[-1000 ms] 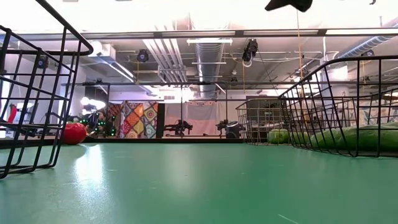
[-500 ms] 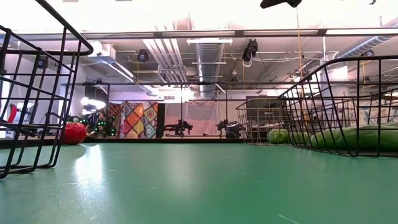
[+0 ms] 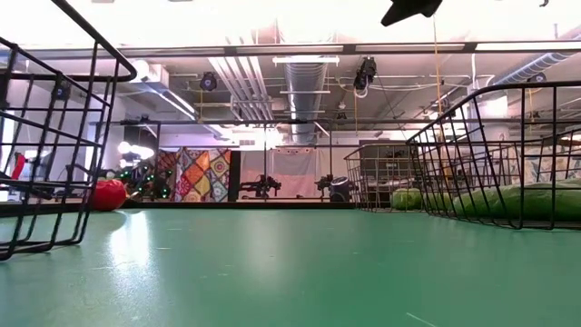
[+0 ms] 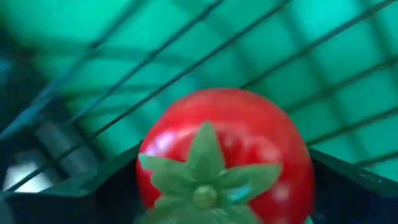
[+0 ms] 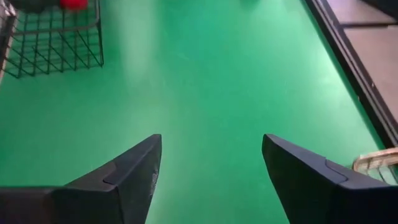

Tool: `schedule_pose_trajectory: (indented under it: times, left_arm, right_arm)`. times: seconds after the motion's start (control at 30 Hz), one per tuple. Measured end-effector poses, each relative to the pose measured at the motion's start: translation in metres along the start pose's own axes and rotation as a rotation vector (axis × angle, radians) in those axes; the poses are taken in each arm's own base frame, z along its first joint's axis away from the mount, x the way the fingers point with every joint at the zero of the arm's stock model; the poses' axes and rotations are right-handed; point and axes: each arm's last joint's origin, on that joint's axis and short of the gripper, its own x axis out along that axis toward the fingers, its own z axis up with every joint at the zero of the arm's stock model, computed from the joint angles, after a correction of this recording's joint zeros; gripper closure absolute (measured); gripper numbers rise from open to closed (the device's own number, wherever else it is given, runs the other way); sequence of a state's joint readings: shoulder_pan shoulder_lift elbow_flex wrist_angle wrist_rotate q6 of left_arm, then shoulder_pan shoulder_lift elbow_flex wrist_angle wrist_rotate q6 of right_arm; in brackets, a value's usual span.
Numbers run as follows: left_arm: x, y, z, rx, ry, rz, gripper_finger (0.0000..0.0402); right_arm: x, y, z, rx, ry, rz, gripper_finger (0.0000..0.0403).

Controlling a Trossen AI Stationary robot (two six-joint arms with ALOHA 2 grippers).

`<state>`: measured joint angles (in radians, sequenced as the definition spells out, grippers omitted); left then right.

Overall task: Sort produce into baskets
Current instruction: Put the middle tomato into the bottom black wire basket, then put the top tomato into the bottom black wire basket

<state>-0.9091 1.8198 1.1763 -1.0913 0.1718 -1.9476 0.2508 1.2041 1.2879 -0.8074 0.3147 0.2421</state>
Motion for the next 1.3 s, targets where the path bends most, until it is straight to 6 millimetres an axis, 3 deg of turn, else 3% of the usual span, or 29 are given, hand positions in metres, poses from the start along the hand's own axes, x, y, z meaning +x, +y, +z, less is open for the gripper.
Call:
schedule_pose_trajectory:
  times: [0.2,0.33,0.5,0.63,0.77,0.9,1.07,1.17,1.3]
  left_arm:
    - [-0.057,0.010,0.005,0.050,0.043,0.181,0.0039]
    - [-0.103,0.004,0.017,0.177,-0.086,0.051,0.0039]
    - [-0.148,0.000,0.050,0.335,-0.407,-0.111,0.0039]
    - [-0.166,0.007,0.088,0.457,-0.540,-0.081,0.0039]
    - [-0.171,0.032,0.140,0.458,-0.519,-0.018,0.0039]
    - [-0.162,0.069,0.194,0.377,-0.460,0.063,0.0039]
    - [-0.139,0.129,0.256,0.046,-0.335,0.097,0.0039]
    - [-0.122,0.160,0.280,-0.144,-0.260,0.138,0.0039]
    - [-0.100,0.187,0.299,-0.271,-0.190,0.209,0.0039]
  right_arm:
    - [-0.003,-0.002,-0.005,0.070,0.062,-0.018,0.0102]
    - [-0.004,-0.002,-0.009,0.118,0.096,-0.028,0.0084]
    - [-0.008,0.010,-0.013,0.125,0.110,0.002,0.0069]
    - [-0.014,0.030,-0.020,0.120,0.119,0.055,0.0065]
    - [-0.020,0.050,-0.031,0.146,0.139,0.106,0.0064]
    - [-0.022,0.069,-0.048,0.166,0.172,0.143,0.0064]
    - [-0.020,0.082,-0.068,0.181,0.219,0.154,0.0064]
    - [-0.017,0.085,-0.077,0.186,0.242,0.145,0.0064]
    - [-0.011,0.084,-0.086,0.193,0.266,0.123,0.0064]
